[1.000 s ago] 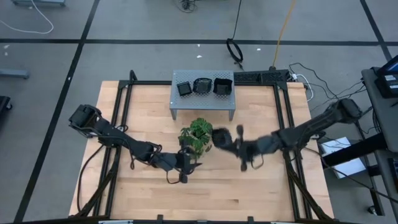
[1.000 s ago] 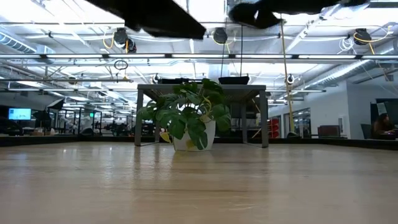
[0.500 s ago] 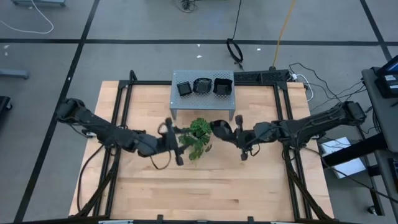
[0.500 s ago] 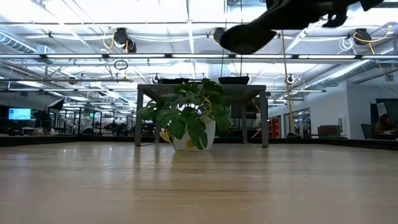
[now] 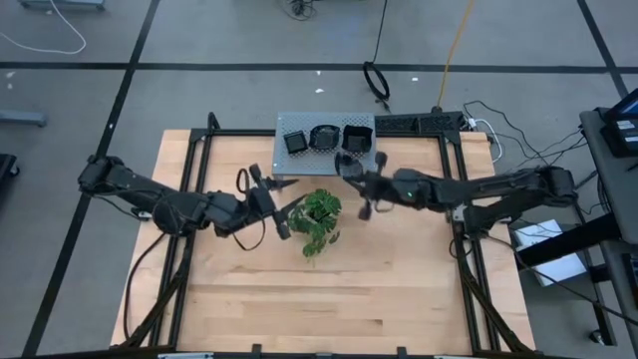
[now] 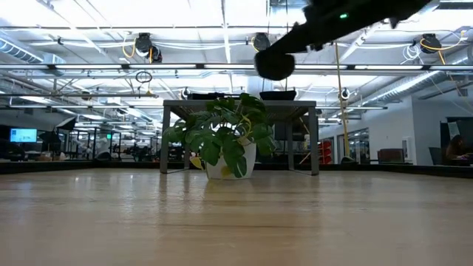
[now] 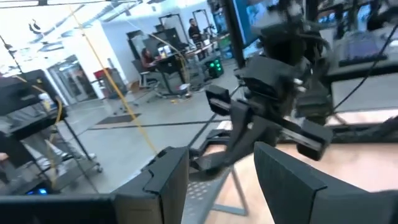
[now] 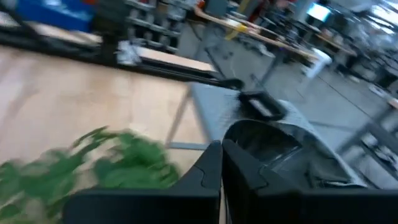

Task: Pick & Place Mini shaped plates
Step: Stack the black leaf shaped plate on top of the other black leaf shaped plate on the shelf

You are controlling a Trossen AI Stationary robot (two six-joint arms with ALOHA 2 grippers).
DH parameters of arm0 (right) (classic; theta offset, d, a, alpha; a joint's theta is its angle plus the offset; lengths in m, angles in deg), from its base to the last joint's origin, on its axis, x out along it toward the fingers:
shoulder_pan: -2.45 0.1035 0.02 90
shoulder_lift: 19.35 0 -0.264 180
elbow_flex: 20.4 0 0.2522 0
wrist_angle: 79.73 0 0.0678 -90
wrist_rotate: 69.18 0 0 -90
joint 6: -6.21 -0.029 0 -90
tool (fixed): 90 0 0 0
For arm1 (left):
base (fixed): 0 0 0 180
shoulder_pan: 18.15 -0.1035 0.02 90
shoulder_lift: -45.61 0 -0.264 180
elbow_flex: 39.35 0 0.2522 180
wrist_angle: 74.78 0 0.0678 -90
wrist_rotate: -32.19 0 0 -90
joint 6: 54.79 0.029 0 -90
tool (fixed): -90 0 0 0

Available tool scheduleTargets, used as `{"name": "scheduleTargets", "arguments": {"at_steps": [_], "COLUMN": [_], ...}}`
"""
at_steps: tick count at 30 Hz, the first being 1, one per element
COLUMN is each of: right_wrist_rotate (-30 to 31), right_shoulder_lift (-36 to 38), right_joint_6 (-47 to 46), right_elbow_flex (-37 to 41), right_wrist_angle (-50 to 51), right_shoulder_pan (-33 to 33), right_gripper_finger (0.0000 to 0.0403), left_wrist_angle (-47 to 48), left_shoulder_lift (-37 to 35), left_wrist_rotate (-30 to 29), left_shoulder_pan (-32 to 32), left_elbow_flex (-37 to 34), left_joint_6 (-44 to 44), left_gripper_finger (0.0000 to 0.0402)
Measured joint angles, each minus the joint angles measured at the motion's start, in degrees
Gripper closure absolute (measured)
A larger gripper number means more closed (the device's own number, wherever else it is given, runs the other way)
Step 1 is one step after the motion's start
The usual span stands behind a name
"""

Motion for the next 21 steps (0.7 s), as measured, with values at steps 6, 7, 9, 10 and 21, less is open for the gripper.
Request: {"name": "scheduleTargets", "arguments": {"at_steps": [6, 7, 9, 10, 21], "right_wrist_rotate": [0.1, 0.0, 0.1, 0.2, 0.0], "right_shoulder_lift": [-8.0, -9.4, -12.1, -13.4, -22.4], "right_joint_6": [-4.5, -6.0, -9.7, -11.7, -22.9], "right_elbow_flex": [-8.8, -10.4, -13.1, -14.5, -21.5], "right_wrist_angle": [-0.1, -0.2, -0.1, -0.2, -0.4], "right_shoulder_pan": [-5.5, -6.5, -8.6, -9.5, -15.4], "right_gripper_finger": [0.0403, 0.0403, 0.0403, 0.0403, 0.0403], "left_wrist_angle": [0.4, 1.0, 0.5, 0.2, 1.3], "left_shoulder_lift": [-0.7, -1.1, -1.7, -1.8, -6.4], "left_wrist_rotate": [-1.1, -2.1, -4.5, -5.5, -8.9], "left_shoulder_pan": [-1.9, -2.1, -2.5, -2.7, -2.9], "left_elbow_flex": [0.0, 0.0, 0.0, 0.1, 0.0], "left_joint_6": [1.3, 1.8, 3.4, 4.3, 9.3], "left_gripper_finger": [0.0215, 0.0215, 0.0215, 0.0215, 0.0215]}}
